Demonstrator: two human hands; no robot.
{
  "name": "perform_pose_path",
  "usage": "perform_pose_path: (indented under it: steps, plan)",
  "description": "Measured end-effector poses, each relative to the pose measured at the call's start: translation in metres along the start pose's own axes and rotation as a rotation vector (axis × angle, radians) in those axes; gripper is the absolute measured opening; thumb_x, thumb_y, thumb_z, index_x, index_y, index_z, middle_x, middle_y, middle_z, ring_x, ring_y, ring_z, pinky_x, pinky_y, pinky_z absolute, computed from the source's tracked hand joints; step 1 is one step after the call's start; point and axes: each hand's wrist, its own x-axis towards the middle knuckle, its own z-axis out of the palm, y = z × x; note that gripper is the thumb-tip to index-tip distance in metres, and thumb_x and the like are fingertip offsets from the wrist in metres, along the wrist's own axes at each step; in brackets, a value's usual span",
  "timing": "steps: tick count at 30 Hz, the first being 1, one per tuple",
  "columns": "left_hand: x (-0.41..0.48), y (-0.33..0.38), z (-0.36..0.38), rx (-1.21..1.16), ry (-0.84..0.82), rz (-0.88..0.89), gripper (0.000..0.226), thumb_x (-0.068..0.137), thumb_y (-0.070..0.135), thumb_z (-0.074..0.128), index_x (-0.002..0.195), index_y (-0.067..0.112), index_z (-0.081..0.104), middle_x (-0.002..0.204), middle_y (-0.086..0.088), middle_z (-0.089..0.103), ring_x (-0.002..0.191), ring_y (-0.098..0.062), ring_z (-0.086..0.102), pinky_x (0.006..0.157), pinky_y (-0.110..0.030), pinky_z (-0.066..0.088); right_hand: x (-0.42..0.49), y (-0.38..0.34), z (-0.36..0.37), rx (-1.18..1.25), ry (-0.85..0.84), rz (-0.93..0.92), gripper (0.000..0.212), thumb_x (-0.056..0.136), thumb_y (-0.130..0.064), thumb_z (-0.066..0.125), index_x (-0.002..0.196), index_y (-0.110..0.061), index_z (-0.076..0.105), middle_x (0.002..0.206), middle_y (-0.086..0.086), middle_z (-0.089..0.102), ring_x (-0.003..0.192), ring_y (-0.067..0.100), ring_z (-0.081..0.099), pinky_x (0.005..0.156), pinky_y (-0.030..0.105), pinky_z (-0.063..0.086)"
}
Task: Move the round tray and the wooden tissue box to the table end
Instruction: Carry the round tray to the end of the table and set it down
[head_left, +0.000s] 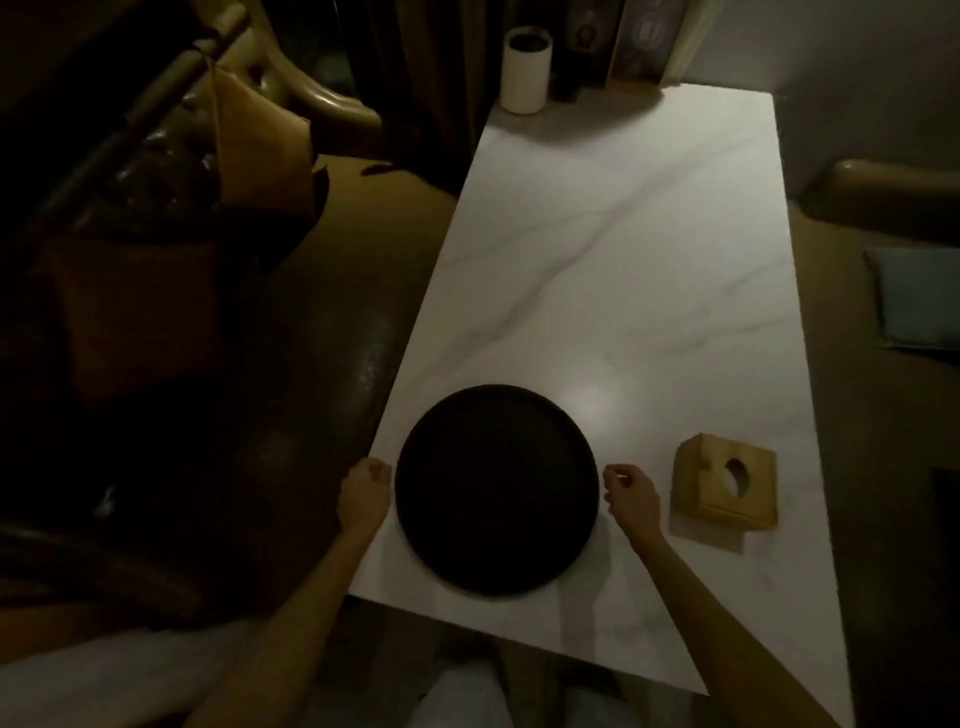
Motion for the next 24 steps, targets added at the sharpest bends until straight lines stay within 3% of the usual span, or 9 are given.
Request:
perform_pose_path:
  steps: [4, 8, 11, 15, 18, 21, 23, 24]
  plan:
    - [0.028, -0.004, 0.009, 0.148, -0.104, -0.052, 0.035, 0.096, 0.014, 0.047, 0.061, 0.012, 0.046, 0.063, 0.0, 0.049, 0.063, -0.019, 0.051, 0.055, -0.025, 0.041, 0.005, 0.001, 0.019, -0.001, 0.034, 0.197, 0.041, 0.095, -0.023, 0.054, 0.133, -0.008, 0.053, 0.124, 0.019, 0.063, 0.098, 0.029, 0.062, 0.093, 0.041, 0.052]
    - [0.057, -0.018, 0.015, 0.165, -0.23, -0.107, 0.03, 0.096, 0.017, 0.049, 0.067, 0.011, 0.046, 0.069, -0.003, 0.051, 0.067, -0.019, 0.051, 0.061, -0.026, 0.042, 0.009, -0.002, 0.03, 0.01, -0.001, 0.296, 0.046, 0.095, -0.025, 0.055, 0.137, -0.006, 0.05, 0.135, 0.019, 0.057, 0.12, 0.035, 0.056, 0.1, 0.043, 0.045]
    - [0.063, -0.025, 0.02, 0.152, -0.308, -0.067, 0.037, 0.096, 0.013, 0.049, 0.059, 0.016, 0.041, 0.063, 0.0, 0.047, 0.059, -0.015, 0.045, 0.056, -0.024, 0.037, 0.016, 0.008, 0.035, 0.005, -0.01, 0.332, 0.043, 0.094, -0.022, 0.055, 0.134, -0.006, 0.055, 0.134, 0.018, 0.059, 0.121, 0.036, 0.055, 0.103, 0.046, 0.046]
    - [0.066, -0.026, 0.025, 0.138, -0.37, -0.054, 0.016, 0.096, 0.02, 0.053, 0.092, 0.005, 0.056, 0.087, -0.008, 0.058, 0.084, -0.025, 0.059, 0.071, -0.032, 0.048, 0.019, 0.015, 0.033, 0.047, -0.029, 0.366, 0.041, 0.093, -0.017, 0.055, 0.132, -0.005, 0.057, 0.131, 0.019, 0.061, 0.117, 0.035, 0.058, 0.103, 0.048, 0.047]
    - [0.074, -0.03, 0.028, 0.125, -0.371, -0.094, 0.028, 0.095, 0.019, 0.055, 0.111, -0.004, 0.056, 0.102, -0.017, 0.062, 0.097, -0.036, 0.063, 0.084, -0.045, 0.056, 0.023, 0.021, 0.031, 0.062, -0.06, 0.379, 0.041, 0.09, -0.011, 0.056, 0.131, -0.003, 0.058, 0.129, 0.02, 0.062, 0.114, 0.036, 0.06, 0.1, 0.049, 0.049]
    - [0.08, -0.027, 0.028, 0.104, -0.397, -0.149, 0.021, 0.093, 0.016, 0.055, 0.106, -0.001, 0.056, 0.104, -0.02, 0.063, 0.098, -0.037, 0.064, 0.087, -0.05, 0.056, 0.027, 0.019, 0.028, 0.089, -0.089, 0.401, 0.044, 0.088, -0.005, 0.057, 0.132, 0.0, 0.056, 0.125, 0.021, 0.063, 0.108, 0.034, 0.061, 0.099, 0.049, 0.05]
    - [0.079, -0.021, 0.027, 0.091, -0.415, -0.195, 0.011, 0.094, 0.013, 0.054, 0.089, 0.004, 0.056, 0.098, -0.019, 0.061, 0.091, -0.032, 0.062, 0.088, -0.051, 0.056, 0.026, 0.014, 0.026, 0.108, -0.123, 0.427, 0.044, 0.088, -0.002, 0.056, 0.131, 0.004, 0.055, 0.109, 0.018, 0.064, 0.099, 0.031, 0.06, 0.098, 0.048, 0.052]
    - [0.079, -0.018, 0.026, 0.089, -0.421, -0.21, 0.017, 0.094, 0.012, 0.054, 0.078, 0.008, 0.053, 0.093, -0.017, 0.06, 0.086, -0.029, 0.06, 0.089, -0.051, 0.056, 0.025, 0.012, 0.025, 0.114, -0.135, 0.434, 0.042, 0.089, -0.002, 0.056, 0.13, 0.007, 0.056, 0.1, 0.016, 0.064, 0.094, 0.031, 0.059, 0.098, 0.05, 0.051]
